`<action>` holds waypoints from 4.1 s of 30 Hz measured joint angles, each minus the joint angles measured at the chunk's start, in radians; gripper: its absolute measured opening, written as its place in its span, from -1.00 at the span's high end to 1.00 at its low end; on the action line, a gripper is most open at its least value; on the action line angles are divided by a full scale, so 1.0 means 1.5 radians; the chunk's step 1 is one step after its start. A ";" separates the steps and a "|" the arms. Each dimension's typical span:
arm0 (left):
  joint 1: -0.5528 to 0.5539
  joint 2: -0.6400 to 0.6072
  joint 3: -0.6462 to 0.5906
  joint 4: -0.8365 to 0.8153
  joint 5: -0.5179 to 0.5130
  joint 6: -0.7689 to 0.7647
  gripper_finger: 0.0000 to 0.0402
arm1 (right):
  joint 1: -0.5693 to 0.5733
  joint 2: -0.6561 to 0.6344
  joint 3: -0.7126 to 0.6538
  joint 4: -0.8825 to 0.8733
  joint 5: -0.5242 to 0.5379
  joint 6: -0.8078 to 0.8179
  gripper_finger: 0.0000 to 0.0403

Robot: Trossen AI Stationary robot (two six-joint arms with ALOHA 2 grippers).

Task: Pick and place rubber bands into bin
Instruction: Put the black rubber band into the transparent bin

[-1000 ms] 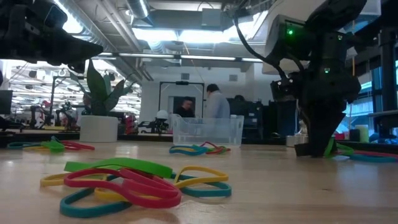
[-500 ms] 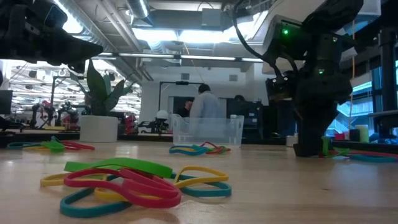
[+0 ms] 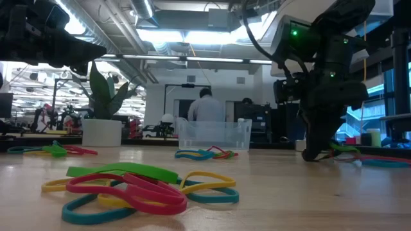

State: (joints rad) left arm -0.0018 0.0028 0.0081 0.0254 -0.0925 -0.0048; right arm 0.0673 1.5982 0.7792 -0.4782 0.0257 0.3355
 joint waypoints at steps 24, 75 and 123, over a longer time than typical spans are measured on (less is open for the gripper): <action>0.000 0.000 0.000 0.000 0.000 0.000 0.98 | 0.028 -0.225 -0.001 -0.098 0.073 0.132 0.98; 0.000 0.000 0.000 0.000 0.000 0.000 0.98 | 0.053 -0.206 -0.009 -0.183 0.075 0.208 0.15; 0.000 0.000 0.000 0.000 0.000 0.000 0.98 | 0.052 -0.051 0.189 -0.269 0.168 0.134 0.96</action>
State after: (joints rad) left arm -0.0017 0.0028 0.0082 0.0254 -0.0925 -0.0048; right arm 0.1456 1.5215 1.0629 -0.8820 0.2772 0.5363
